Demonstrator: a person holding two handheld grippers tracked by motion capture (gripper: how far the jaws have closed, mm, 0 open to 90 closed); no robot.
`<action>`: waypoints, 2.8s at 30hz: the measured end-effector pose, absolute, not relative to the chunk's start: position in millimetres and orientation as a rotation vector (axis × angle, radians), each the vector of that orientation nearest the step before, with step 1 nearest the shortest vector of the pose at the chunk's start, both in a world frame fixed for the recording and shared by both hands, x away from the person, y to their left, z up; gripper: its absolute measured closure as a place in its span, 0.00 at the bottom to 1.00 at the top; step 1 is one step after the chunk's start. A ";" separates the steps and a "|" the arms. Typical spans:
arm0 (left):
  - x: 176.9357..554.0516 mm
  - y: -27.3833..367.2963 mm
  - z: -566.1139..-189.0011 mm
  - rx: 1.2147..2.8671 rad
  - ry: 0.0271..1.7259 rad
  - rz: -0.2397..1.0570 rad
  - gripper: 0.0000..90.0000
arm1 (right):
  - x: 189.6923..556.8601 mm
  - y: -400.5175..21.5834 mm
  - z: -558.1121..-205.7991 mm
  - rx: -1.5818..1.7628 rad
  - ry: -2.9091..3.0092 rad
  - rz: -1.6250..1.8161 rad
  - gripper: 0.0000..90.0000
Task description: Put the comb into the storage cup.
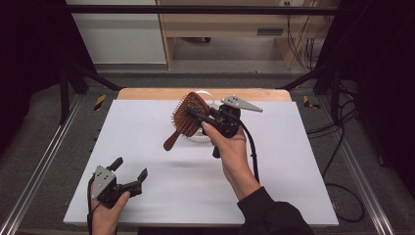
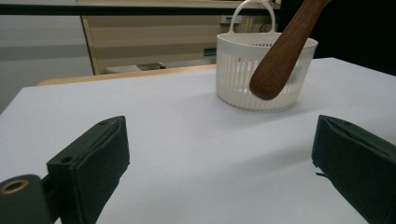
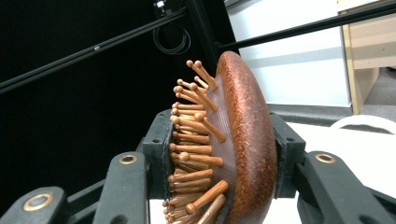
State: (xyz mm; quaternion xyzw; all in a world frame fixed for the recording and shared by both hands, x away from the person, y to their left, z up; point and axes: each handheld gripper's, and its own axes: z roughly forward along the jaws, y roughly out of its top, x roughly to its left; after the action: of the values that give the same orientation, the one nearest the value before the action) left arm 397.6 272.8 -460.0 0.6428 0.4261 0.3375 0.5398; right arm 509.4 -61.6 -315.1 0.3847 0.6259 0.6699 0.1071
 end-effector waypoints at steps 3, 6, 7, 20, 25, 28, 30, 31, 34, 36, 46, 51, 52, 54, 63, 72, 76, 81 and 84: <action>397.9 273.2 -461.2 1.533 1.018 0.811 0.04 | 513.4 -60.5 -309.9 1.128 1.833 1.977 0.58; 398.4 273.5 -462.1 1.537 1.016 0.812 0.04 | 516.2 -58.6 -305.0 1.120 1.829 1.972 0.58; 398.7 273.8 -462.6 1.539 1.017 0.815 0.04 | 517.2 -57.9 -303.7 1.118 1.827 1.972 0.58; 399.7 281.3 -464.0 1.516 1.044 0.832 0.04 | 533.2 -56.0 -289.2 1.138 1.779 2.000 0.58; 399.9 282.4 -464.3 1.510 1.049 0.839 0.04 | 538.9 -56.4 -283.9 1.143 1.758 1.992 0.58; 400.1 283.2 -464.4 1.509 1.051 0.841 0.04 | 542.2 -57.1 -282.1 1.147 1.747 1.996 0.58; 400.1 283.6 -464.5 1.505 1.055 0.839 0.04 | 543.8 -57.2 -281.0 1.151 1.741 1.996 0.58; 400.1 283.9 -464.5 1.507 1.055 0.839 0.04 | 544.6 -57.1 -280.6 1.153 1.739 1.997 0.58; 400.1 283.7 -464.6 1.504 1.055 0.837 0.04 | 546.4 -56.4 -279.6 1.154 1.737 1.993 0.58; 400.1 283.6 -464.7 1.508 1.053 0.837 0.04 | 547.9 -55.9 -279.4 1.157 1.738 1.988 0.58; 399.8 285.4 -464.4 1.497 1.053 0.851 0.04 | 556.9 -56.0 -276.0 1.161 1.723 1.977 0.58; 399.8 286.3 -464.4 1.492 1.049 0.852 0.04 | 561.6 -56.5 -273.4 1.168 1.717 1.966 0.58; 399.9 286.4 -464.4 1.491 1.049 0.851 0.04 | 562.8 -56.7 -273.1 1.169 1.715 1.965 0.58; 399.9 286.7 -464.4 1.486 1.048 0.850 0.04 | 565.0 -57.8 -272.3 1.177 1.707 1.966 0.58; 400.0 288.0 -464.6 1.485 1.049 0.852 0.04 | 570.5 -67.1 -265.5 1.196 1.662 1.976 0.58; 399.8 288.2 -464.5 1.484 1.047 0.855 0.04 | 572.2 -80.3 -262.8 1.212 1.618 1.985 0.58; 399.8 289.0 -464.4 1.485 1.047 0.855 0.04 | 572.8 -86.5 -261.7 1.217 1.597 1.987 0.58; 399.8 289.0 -464.6 1.482 1.049 0.851 0.04 | 573.6 -92.8 -261.3 1.222 1.582 1.980 0.58; 399.8 288.7 -464.8 1.484 1.046 0.851 0.04 | 574.1 -96.1 -261.3 1.229 1.572 1.978 0.58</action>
State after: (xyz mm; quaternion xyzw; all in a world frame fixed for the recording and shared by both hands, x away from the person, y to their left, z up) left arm 399.8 288.7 -464.8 0.6239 0.4396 0.3578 0.5381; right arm 574.1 -96.1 -261.3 0.4313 0.5518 0.6944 0.1652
